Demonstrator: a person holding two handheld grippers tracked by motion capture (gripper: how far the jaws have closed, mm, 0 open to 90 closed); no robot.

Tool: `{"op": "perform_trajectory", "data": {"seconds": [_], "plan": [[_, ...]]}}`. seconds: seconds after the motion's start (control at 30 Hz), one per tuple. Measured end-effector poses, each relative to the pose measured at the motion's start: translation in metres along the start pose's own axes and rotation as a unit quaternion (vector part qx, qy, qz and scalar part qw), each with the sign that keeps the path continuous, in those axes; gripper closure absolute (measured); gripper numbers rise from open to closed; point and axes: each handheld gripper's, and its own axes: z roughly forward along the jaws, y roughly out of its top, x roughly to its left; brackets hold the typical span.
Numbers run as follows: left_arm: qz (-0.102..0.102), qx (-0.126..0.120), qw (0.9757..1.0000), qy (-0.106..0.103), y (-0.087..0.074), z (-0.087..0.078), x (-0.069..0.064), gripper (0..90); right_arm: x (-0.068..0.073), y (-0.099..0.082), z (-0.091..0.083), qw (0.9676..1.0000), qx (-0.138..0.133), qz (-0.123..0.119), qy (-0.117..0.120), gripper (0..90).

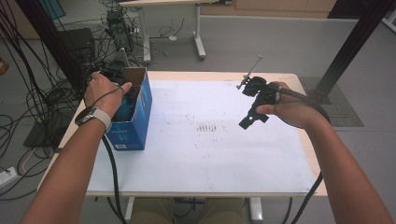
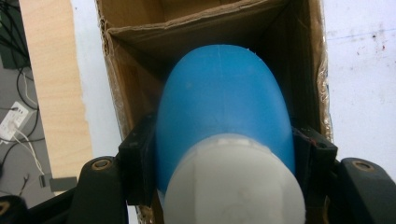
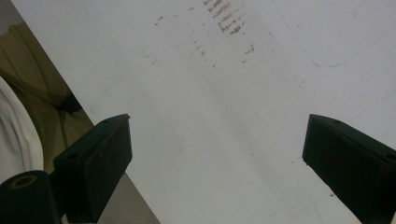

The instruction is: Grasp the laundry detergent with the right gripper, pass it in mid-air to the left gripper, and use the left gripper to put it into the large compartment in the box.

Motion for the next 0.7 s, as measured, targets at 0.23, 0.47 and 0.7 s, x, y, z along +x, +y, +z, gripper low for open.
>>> {"op": "perform_trajectory", "data": {"seconds": [0.23,0.47,0.7], "plan": [[0.001,0.002,1.0,0.001,0.0,0.003,-0.001,37.6,0.0,0.001,0.001,1.0,0.0,0.001,0.001,8.1],[0.002,0.008,1.0,0.002,-0.002,0.009,-0.001,37.6,0.0,-0.001,0.001,1.0,0.001,0.003,0.001,8.1],[0.001,0.01,1.0,-0.001,-0.002,0.014,-0.001,37.6,-0.001,-0.001,0.002,1.0,0.001,0.004,0.002,8.1]]}}
